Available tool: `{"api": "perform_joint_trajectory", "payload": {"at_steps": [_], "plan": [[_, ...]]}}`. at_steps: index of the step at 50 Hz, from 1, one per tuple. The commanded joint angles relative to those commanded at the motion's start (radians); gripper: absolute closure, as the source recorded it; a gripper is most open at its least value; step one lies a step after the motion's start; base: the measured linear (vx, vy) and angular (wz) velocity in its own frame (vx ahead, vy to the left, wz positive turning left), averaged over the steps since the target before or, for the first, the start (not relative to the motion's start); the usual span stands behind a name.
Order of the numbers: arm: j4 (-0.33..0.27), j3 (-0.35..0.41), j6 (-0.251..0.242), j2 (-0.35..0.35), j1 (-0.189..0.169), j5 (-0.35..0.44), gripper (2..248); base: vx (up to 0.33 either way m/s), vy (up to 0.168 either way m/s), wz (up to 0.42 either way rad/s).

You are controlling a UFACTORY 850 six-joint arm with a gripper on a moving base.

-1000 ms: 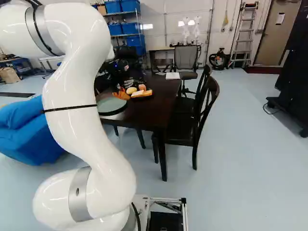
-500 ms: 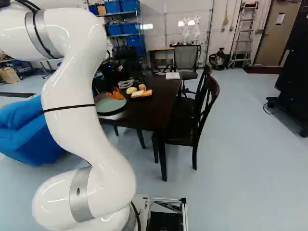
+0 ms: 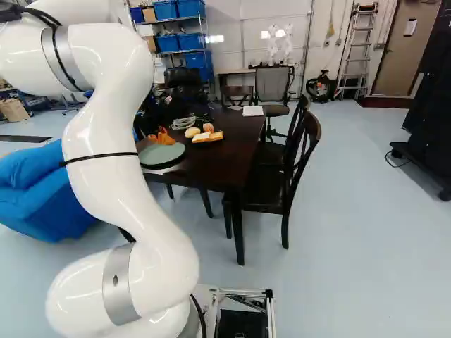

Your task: Move the croissant to the empty plate

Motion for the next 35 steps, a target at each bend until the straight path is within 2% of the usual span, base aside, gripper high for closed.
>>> {"api": "perform_joint_trajectory", "payload": {"at_steps": [22, 35], "plan": [[0.0, -0.082, 0.0, -0.056, 0.024, -0.012, 142, 0.0, 0.0, 0.0], [0.0, -0.088, 0.0, -0.08, 0.025, -0.012, 142, 0.0, 0.0, 0.0]]}}
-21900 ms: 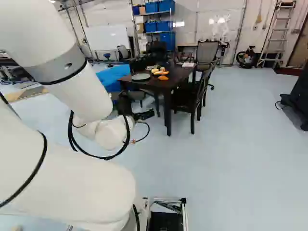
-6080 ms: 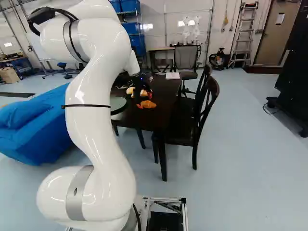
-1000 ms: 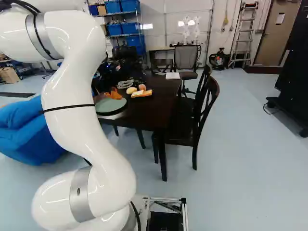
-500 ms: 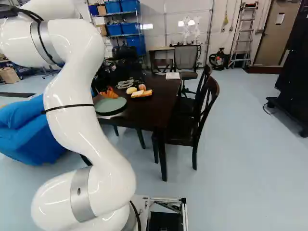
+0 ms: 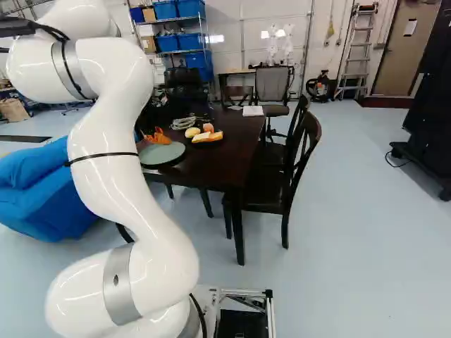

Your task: Move the croissant to the empty plate

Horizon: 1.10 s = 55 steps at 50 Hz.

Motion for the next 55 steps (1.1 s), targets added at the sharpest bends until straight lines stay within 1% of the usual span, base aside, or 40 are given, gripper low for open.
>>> {"api": "perform_joint_trajectory", "payload": {"at_steps": [23, 43, 55], "plan": [[0.0, -0.009, 0.0, -0.054, 0.0, 0.0, 142, 0.0, 0.0, 0.0], [0.0, -0.009, 0.0, -0.055, 0.0, 0.0, 142, 0.0, 0.0, 0.0], [0.0, -0.014, 0.0, -0.077, 0.0, 0.0, 142, 0.0, 0.0, 0.0]]}}
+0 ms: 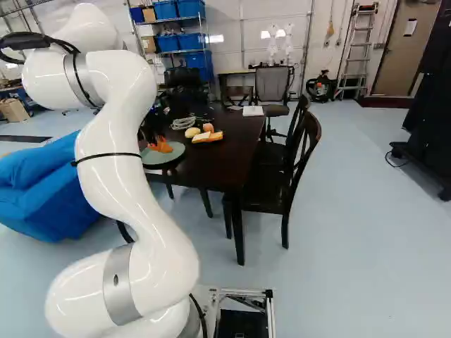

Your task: Move the croissant to the empty plate

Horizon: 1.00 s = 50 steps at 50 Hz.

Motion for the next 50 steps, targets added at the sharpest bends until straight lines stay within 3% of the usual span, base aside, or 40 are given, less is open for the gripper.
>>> {"api": "perform_joint_trajectory", "payload": {"at_steps": [29, 30, 35, 36, 40, 41, 45, 46, 50], "plan": [[0.0, -0.008, 0.0, -0.03, 0.0, 0.0, 142, 0.0, 0.0, 0.0], [0.0, -0.008, 0.0, -0.03, 0.0, 0.0, 133, 0.0, 0.0, 0.0], [0.0, -0.008, 0.0, -0.03, 0.0, 0.0, 133, 0.0, 0.0, 0.0], [0.0, -0.008, 0.0, -0.03, 0.0, 0.0, 103, 0.0, 0.0, 0.0], [0.0, -0.008, 0.0, -0.03, 0.0, 0.0, 103, 0.0, 0.0, 0.0], [0.0, -0.008, 0.0, -0.03, 0.0, 0.0, 70, 0.0, 0.0, 0.0], [0.0, -0.008, 0.0, -0.03, 0.0, 0.0, 70, 0.0, 0.0, 0.0], [0.0, -0.008, 0.0, -0.03, 0.0, 0.0, 36, 0.0, 0.0, 0.0], [0.0, -0.008, 0.0, -0.03, 0.0, 0.0, 36, 0.0, 0.0, 0.0]]}}
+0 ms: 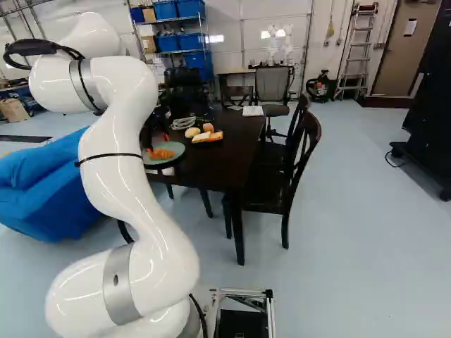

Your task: Move the croissant to the empty plate

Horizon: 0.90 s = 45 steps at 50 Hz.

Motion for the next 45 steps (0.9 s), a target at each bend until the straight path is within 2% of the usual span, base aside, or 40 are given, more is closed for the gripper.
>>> {"api": "perform_joint_trajectory", "payload": {"at_steps": [1, 24, 45], "plan": [[0.0, 0.0, 0.0, 0.0, 0.0, 0.0, 4, 0.0, 0.0, 0.0], [0.0, 0.001, 0.0, 0.001, -0.001, 0.0, 3, 0.0, 0.0, 0.0], [0.0, 0.02, 0.0, 0.017, -0.019, 0.0, 3, 0.0, 0.0, 0.0]]}}
